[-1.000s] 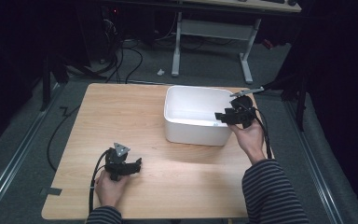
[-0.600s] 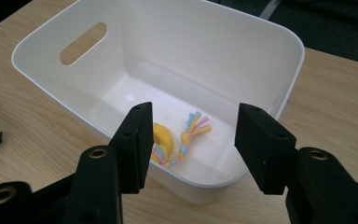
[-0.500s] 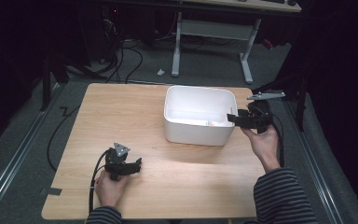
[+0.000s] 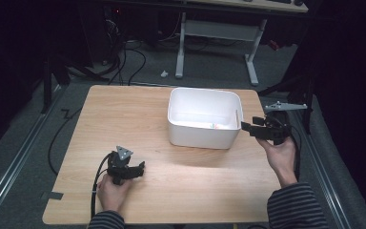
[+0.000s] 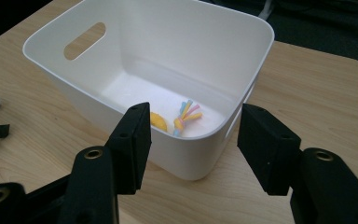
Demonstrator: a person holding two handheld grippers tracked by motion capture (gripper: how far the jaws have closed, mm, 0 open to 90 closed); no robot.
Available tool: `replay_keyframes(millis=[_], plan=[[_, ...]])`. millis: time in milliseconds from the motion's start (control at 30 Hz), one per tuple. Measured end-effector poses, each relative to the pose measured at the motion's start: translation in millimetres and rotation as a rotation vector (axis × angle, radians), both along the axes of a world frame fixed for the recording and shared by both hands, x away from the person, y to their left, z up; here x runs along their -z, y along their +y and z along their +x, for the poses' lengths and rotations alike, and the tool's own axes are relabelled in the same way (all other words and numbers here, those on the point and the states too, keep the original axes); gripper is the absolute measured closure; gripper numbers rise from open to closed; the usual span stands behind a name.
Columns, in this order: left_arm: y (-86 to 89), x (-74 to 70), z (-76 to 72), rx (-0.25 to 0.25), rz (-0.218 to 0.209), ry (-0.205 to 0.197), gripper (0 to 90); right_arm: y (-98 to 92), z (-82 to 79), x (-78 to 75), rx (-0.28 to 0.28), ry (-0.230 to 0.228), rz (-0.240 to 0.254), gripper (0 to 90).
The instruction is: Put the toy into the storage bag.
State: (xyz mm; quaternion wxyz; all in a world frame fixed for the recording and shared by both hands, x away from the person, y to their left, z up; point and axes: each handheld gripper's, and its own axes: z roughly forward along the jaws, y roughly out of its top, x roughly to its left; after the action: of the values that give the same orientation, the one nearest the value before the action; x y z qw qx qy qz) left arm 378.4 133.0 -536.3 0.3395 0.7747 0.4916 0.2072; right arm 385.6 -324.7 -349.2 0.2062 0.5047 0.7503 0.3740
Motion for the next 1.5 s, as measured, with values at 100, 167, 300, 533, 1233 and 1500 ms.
replay_keyframes(millis=[100,167,300,533,1233,1500], plan=[[0.0,0.0,0.0,0.000,0.001,0.000,17.5,-4.6,-7.6,1.9,0.003,-0.005,0.003,44.5],[0.0,0.0,0.0,0.000,0.001,0.000,17.4,-7.1,-12.7,2.2,0.008,-0.006,-0.013,44.4],[0.0,0.0,0.0,0.000,0.001,0.000,17.4,-11.1,-26.0,-1.8,0.015,-0.024,-0.021,44.3],[0.0,0.0,0.0,0.000,0.000,0.000,17.4,-15.9,-42.3,5.4,0.018,-0.023,-0.029,44.0],[0.0,0.0,0.0,0.000,0.000,0.000,17.4,-19.3,-73.5,47.3,0.009,-0.051,0.037,41.5],[0.0,0.0,0.0,0.000,0.000,0.000,17.4,-9.7,-72.2,65.4,-0.017,-0.039,0.051,40.7]])
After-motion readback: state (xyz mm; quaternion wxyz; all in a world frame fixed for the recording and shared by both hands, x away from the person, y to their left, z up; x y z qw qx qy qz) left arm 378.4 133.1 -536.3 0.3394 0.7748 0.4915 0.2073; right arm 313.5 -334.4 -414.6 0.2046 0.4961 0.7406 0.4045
